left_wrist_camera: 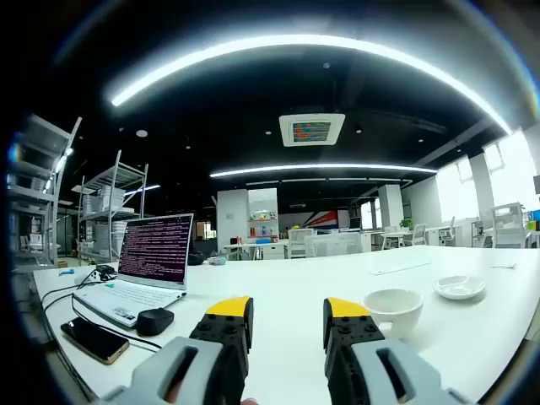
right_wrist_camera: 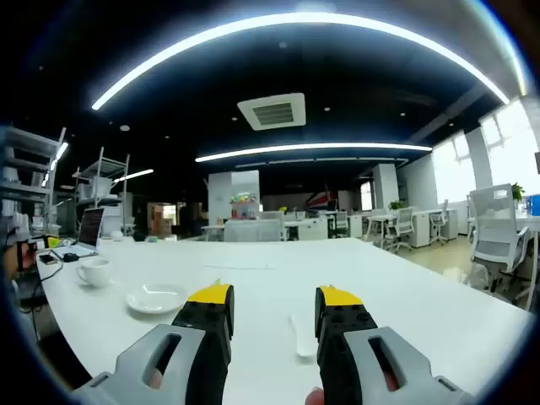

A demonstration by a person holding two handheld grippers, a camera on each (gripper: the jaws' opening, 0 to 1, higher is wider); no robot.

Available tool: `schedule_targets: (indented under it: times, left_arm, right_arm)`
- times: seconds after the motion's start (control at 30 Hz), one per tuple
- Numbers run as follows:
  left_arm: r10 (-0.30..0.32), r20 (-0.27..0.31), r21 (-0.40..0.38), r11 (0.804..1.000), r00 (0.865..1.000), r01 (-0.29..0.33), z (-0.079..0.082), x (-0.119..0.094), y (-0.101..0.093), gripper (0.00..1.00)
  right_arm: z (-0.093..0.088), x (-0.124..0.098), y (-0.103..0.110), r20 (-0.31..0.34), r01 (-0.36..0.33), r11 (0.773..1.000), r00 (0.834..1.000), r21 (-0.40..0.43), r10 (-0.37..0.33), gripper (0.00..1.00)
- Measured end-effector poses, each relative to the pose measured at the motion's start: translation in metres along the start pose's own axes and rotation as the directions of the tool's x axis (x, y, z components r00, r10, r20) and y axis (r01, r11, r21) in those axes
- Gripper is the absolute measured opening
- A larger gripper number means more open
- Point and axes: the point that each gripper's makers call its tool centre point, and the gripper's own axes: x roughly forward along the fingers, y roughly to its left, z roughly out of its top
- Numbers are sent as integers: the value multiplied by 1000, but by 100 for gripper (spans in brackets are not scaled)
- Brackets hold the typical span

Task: Tidy tabletop coffee trays, cups and spoons，present forward

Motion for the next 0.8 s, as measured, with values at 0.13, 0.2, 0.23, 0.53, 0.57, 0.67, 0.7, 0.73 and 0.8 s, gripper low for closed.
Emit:
schedule_targets:
  times: [0.13,0.2,0.23,0.53,0.57,0.67,0.7,0.73,0.8]
  left_arm:
    - [-2,-1,3,1000,1000,2,1,1,-1,35]
    - [-2,0,1,1000,1000,2,1,1,-1,35]
    - [-1,-1,1,1000,1000,1,1,1,-1,35]
    - [8,-7,2,1000,1000,-8,3,-3,4,34]
    - [9,-8,3,1000,1000,-9,3,-3,4,34]
    - [8,-7,3,1000,1000,-8,4,-3,6,34]
    - [8,-7,5,1000,1000,-8,5,-3,7,34]
    - [6,-9,11,1000,1000,-6,5,-4,7,33]
    - [4,-7,7,1000,1000,-4,6,-4,8,34]
  right_arm:
    - [-1,0,0,-3,3,1000,1000,2,-3,39]
    - [-1,0,0,-4,4,1000,1000,1,-4,39]
    - [-1,0,0,-4,4,1000,1000,1,-4,39]
    - [-4,1,-3,-26,10,1000,1000,0,-10,39]
    - [-4,1,-3,-25,8,1000,1000,1,-8,39]
    - [-4,1,-1,-26,2,1000,1000,3,-2,40]
    - [-4,1,-1,-26,0,1000,1000,1,0,40]
    - [-5,1,0,-28,-1,1000,1000,0,1,40]
    - [-4,1,1,-28,-5,1000,1000,1,5,40]
